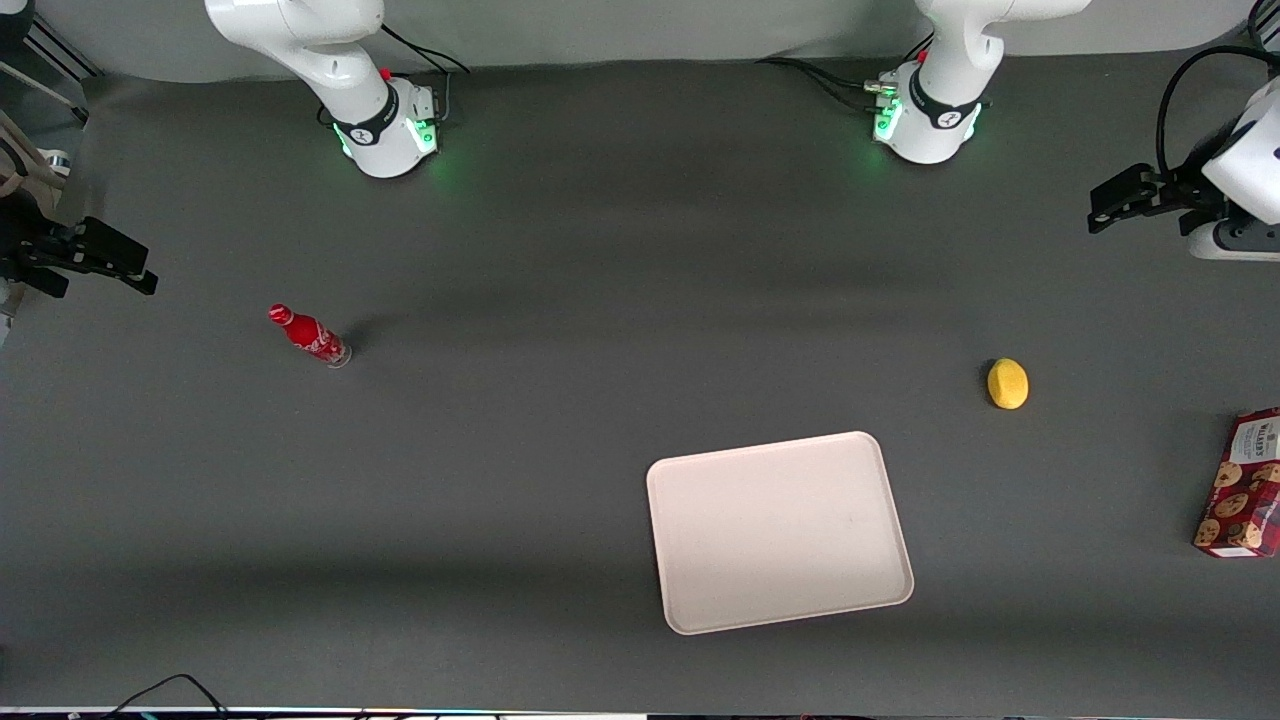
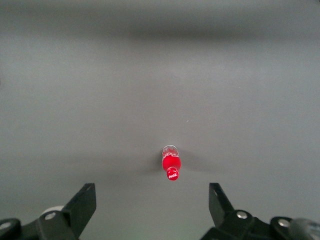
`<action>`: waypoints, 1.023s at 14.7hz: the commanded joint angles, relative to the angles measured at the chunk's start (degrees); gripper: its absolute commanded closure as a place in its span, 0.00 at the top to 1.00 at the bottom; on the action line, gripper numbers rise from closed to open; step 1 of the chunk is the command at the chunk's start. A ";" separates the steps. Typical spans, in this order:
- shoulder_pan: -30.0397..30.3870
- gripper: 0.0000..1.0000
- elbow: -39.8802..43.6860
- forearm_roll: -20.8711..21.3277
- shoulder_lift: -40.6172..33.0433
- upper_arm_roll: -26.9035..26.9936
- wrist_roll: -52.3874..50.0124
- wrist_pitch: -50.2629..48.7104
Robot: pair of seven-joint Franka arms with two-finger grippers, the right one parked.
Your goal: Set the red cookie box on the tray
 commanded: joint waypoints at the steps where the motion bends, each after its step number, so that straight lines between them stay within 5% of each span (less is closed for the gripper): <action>1: 0.55 1.00 0.67 1.43 0.27 -0.66 -0.19 0.80; 11: 0.73 1.00 2.08 0.38 0.44 -0.40 -0.80 -1.93; 15: 1.17 1.00 9.52 0.38 5.61 1.26 -0.80 -2.19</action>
